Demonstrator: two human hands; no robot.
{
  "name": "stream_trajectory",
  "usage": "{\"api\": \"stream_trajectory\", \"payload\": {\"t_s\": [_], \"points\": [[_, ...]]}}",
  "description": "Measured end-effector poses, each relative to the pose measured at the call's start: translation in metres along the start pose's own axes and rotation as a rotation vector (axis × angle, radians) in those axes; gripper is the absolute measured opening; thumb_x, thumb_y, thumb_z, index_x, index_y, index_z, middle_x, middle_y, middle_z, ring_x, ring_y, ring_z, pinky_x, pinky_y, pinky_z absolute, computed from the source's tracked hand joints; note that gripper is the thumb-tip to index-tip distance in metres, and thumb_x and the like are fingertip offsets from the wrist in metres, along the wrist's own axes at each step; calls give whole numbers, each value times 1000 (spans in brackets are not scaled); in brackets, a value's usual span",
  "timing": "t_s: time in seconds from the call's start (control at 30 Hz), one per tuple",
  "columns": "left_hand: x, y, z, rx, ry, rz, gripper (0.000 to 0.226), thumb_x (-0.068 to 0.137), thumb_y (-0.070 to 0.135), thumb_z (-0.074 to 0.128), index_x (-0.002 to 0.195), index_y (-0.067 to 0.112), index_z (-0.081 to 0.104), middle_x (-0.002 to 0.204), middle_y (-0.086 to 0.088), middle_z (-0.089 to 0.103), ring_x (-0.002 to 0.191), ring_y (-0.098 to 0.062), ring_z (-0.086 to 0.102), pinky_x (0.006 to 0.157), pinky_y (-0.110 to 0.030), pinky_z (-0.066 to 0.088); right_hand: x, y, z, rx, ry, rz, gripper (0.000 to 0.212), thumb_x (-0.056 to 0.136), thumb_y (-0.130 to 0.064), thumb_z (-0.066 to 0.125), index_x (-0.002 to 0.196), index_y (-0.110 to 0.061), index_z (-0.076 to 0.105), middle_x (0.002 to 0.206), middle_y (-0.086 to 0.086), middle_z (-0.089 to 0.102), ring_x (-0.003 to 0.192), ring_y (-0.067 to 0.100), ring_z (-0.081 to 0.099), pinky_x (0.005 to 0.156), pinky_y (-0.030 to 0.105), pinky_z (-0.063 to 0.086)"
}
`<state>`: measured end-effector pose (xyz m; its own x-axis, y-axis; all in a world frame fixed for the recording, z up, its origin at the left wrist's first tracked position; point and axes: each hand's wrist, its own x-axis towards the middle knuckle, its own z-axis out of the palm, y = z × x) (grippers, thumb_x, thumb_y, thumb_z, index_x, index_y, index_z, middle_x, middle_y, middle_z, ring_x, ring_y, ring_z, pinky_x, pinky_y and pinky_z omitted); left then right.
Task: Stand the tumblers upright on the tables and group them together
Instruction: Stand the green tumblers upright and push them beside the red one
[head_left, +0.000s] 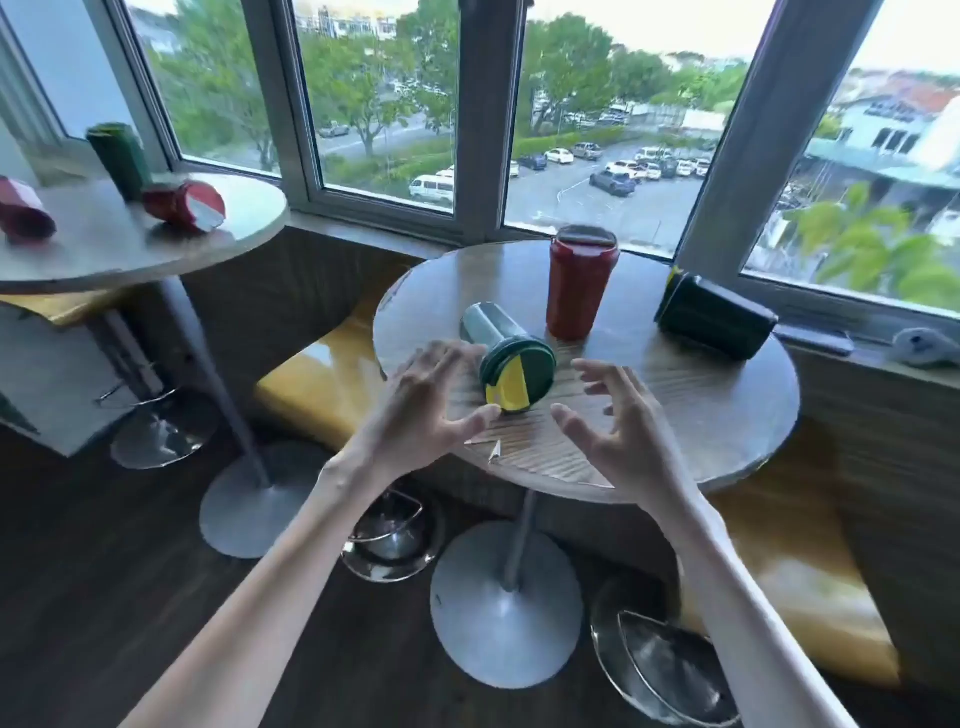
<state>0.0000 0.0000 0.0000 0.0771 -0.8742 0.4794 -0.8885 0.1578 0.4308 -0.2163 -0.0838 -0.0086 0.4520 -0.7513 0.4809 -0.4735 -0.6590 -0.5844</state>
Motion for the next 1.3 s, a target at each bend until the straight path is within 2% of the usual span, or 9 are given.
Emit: {"api": "stream_trajectory", "payload": {"t_s": [0.2,0.37,0.5,0.67,0.8,0.93,1.0,1.1,1.3], "points": [[34,-18,18,-37,-128,48,77,76,46,72,142,25,38,150,-8,32,136,-22,31,110,-42,28,47,17,9,231,-202,105,57,84,-21,70,134,-31,44,126,-2,52,102,4,59,78,12,50],[36,-32,28,-146,-88,48,66,80,44,70,139,36,40,151,-2,32,134,-12,32,106,-33,29,63,24,19,371,-281,150,54,84,-10,68,124,-40,48,124,-1,58,96,8,65,76,17,53],[31,-37,32,-275,-54,-21,66,80,41,70,136,49,37,153,1,31,135,-8,31,107,-28,28,65,28,33,431,-270,164,59,83,-2,67,116,-49,54,118,-7,63,93,20,68,83,36,57],[29,-46,35,-513,3,-81,64,75,33,76,133,41,48,147,7,41,131,2,40,108,-27,39,68,28,44,440,-211,134,59,81,0,68,117,-46,57,117,-6,64,85,15,68,78,28,55],[39,-43,21,-749,22,-158,53,74,30,75,123,43,57,128,8,60,118,-4,57,99,-31,48,78,17,42,475,-184,119,58,83,-1,67,117,-46,54,117,-2,62,79,7,64,72,18,50],[61,-34,-1,-864,103,-218,43,77,23,72,115,36,59,117,18,63,108,-4,63,88,-22,53,99,5,34,487,-165,83,55,84,-11,68,120,-49,51,113,3,66,84,24,65,75,41,54],[73,-30,-14,-877,149,-220,42,79,23,71,119,30,59,118,15,62,102,1,64,83,-19,53,110,-6,27,524,-145,65,54,83,-9,69,124,-39,49,121,3,63,82,17,64,78,42,54],[90,-28,-33,-897,147,-210,55,69,25,76,121,30,58,121,11,61,102,-5,65,87,-25,54,122,-20,12,587,-155,21,62,76,-1,73,122,-32,47,120,0,61,80,5,62,80,36,53],[104,-34,-46,-904,24,-145,85,61,6,84,136,25,49,129,5,57,102,-16,66,88,-27,53,143,-26,-1,507,-127,-29,72,71,0,77,126,-36,47,102,-8,64,81,11,62,81,56,51]]}}
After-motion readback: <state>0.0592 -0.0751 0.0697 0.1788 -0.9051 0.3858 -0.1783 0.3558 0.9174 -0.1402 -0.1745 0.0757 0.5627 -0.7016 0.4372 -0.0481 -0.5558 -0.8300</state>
